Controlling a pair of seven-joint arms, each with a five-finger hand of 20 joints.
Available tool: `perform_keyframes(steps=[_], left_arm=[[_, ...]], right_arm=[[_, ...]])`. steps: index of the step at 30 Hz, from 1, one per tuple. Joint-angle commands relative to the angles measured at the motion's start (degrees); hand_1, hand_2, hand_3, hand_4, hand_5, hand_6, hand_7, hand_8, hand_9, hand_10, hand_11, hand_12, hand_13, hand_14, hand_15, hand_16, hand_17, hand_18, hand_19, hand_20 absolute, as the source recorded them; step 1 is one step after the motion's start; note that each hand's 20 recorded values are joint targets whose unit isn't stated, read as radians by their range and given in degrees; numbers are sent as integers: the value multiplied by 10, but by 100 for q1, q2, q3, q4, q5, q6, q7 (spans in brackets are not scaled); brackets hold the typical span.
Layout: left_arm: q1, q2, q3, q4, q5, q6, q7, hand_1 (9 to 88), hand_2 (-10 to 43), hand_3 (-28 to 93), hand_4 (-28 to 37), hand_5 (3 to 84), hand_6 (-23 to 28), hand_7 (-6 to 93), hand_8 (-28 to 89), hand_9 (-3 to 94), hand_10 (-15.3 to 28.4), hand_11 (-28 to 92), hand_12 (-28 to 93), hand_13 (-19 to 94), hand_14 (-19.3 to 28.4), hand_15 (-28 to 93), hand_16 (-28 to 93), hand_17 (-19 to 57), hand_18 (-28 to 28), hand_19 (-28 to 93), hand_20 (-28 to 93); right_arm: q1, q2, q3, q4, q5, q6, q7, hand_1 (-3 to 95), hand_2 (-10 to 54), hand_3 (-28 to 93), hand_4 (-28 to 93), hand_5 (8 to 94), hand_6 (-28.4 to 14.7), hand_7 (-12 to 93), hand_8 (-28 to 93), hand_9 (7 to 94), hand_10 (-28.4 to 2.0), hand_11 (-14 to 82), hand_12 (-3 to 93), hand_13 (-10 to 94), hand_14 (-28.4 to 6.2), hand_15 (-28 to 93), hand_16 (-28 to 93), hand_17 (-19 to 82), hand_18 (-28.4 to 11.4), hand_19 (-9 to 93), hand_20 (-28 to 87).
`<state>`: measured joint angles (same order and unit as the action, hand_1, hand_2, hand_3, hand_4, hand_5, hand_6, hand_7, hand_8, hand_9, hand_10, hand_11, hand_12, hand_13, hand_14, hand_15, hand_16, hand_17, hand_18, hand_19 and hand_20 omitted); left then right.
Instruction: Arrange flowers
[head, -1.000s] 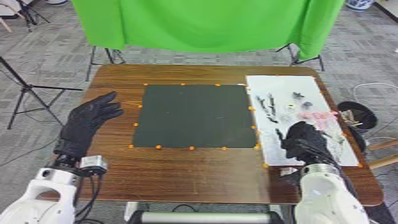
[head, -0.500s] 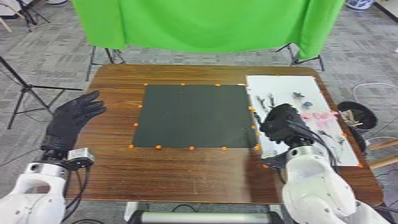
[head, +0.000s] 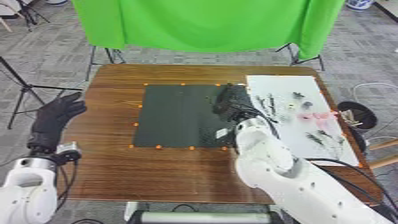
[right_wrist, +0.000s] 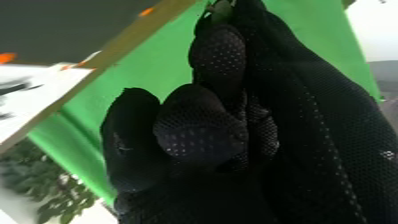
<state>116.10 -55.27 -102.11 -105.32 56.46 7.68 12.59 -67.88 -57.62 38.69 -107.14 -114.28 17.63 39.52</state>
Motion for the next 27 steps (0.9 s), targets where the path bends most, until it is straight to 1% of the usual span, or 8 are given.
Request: perform_keyframes(steps=[1,3,4,7,8,10,19,27], left_arm=[[-32,20,89,252,-12,138,120,158,-19,692,-283,492,22,118,-68,468,142,173,106,386,169,199,-16,105,101,34,183],[115,-69,25,214,14,222,112,150,-26,704,-283,495,20,122,-69,470,141,173,106,386,166,194,-17,105,100,29,183],[22,-45,106,292,3,243,133,150,-26,704,-283,496,19,123,-70,470,140,173,107,386,165,192,-17,105,99,28,184],[0,-45,188,328,-30,309,120,149,-27,705,-283,498,18,125,-71,473,139,172,107,386,163,189,-16,104,98,27,184],[22,-52,206,291,-28,308,120,149,-27,704,-283,498,18,125,-71,473,139,172,108,386,163,188,-15,103,98,26,184],[-130,-62,304,358,-2,217,128,148,-27,706,-283,499,18,126,-72,474,139,172,108,386,162,188,-14,103,98,26,184],[-80,-206,610,177,-12,-1,261,153,-31,703,-283,525,-7,141,-78,475,139,173,109,385,161,186,-13,100,97,25,183],[-148,-249,815,222,-58,-90,215,152,-32,704,-283,524,-4,139,-79,475,138,172,109,385,159,183,-12,97,97,24,181]], right_arm=[[679,-620,-514,169,625,123,-184,576,-95,601,178,699,-51,553,91,861,-115,284,605,914,-11,621,334,709,-66,920,451],[667,-787,-587,269,819,72,-258,577,-95,601,178,698,-51,553,90,861,-115,283,603,914,-10,621,335,710,-64,919,449],[714,-807,-691,296,837,196,-237,576,-95,602,178,698,-51,553,90,861,-115,283,604,914,-10,620,335,710,-64,919,449],[715,-984,-807,410,1073,203,-272,576,-95,602,178,699,-50,555,88,861,-115,283,603,914,-10,620,335,711,-64,918,449],[703,-1019,-848,412,1063,198,-257,576,-95,602,177,699,-51,555,88,861,-115,282,602,914,-10,619,335,711,-64,917,448],[753,-1072,-984,518,970,278,-272,576,-95,602,178,700,-51,555,85,861,-115,283,601,915,-11,618,335,712,-64,916,447],[606,-1242,-1101,805,1294,477,-232,577,-95,603,171,699,-51,559,79,863,-116,281,596,915,-10,612,335,712,-63,913,444],[573,-1346,-1158,857,2026,1113,-183,580,-95,602,157,699,-50,563,62,865,-115,275,586,920,-11,596,333,715,-59,898,432]])
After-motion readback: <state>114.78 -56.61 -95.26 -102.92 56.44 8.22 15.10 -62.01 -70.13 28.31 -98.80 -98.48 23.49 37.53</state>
